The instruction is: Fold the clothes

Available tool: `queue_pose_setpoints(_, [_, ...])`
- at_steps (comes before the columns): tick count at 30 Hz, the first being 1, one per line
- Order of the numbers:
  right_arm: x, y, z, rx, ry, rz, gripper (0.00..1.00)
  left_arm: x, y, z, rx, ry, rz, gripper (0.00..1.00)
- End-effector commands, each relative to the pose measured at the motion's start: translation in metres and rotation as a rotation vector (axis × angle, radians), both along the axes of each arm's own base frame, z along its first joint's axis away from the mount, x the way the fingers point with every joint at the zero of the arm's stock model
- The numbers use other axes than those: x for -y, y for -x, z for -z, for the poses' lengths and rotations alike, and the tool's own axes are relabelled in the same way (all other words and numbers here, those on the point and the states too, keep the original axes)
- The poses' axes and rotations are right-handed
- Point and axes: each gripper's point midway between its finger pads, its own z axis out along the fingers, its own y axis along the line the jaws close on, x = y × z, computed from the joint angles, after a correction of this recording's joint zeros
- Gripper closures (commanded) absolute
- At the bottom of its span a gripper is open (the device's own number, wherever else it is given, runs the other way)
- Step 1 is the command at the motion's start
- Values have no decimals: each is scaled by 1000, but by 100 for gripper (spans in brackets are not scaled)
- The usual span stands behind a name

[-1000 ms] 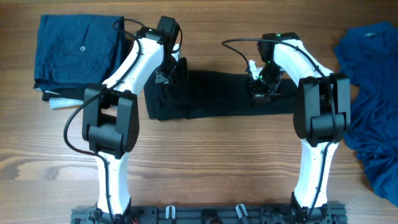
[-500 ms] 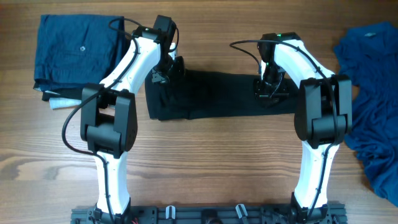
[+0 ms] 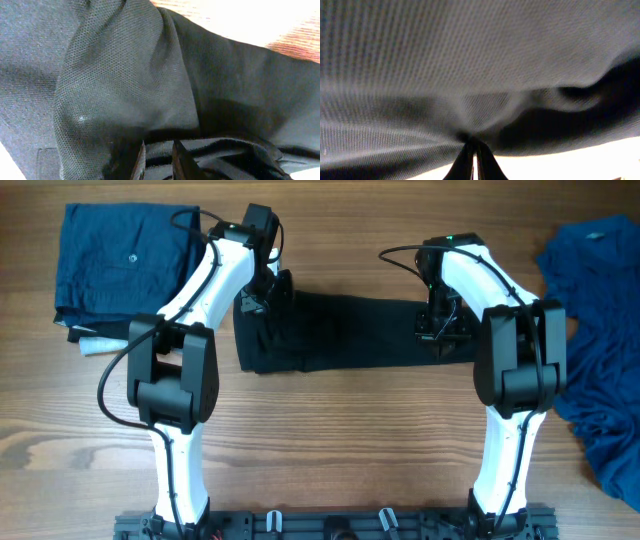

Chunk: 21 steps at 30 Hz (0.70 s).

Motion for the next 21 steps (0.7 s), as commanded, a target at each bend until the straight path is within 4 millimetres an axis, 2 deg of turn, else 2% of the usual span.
queue_pose_setpoints(1, [7, -19, -14, 71, -11, -10, 96, -10, -3, 8, 5, -49, -6, 82])
queue_pose_setpoints(3, [-1, -31, -23, 110, -76, -10, 96, -10, -3, 8, 5, -49, -6, 82])
queue_pose_setpoints(5, [0, -39, -35, 154, -85, -1, 96, -10, -2, 8, 4, -49, -6, 82])
queue_pose_setpoints(7, [6, -43, -42, 178, -82, 12, 96, -10, -2, 8, 4, -49, -6, 81])
queue_pose_setpoints(10, [24, -45, -36, 188, -75, 57, 96, -10, -2, 8, 4, -49, -6, 81])
queue_pose_setpoints(14, [45, -38, -25, 169, -65, 107, 96, -10, -2, 8, 4, -49, -6, 81])
queue_pose_setpoints(17, [67, -33, -12, 171, -8, 128, 96, -10, -3, 8, 4, -49, -6, 81])
queue_pose_setpoints(21, [84, -8, -9, 87, -3, 178, 96, -10, -3, 7, 5, -49, -6, 81])
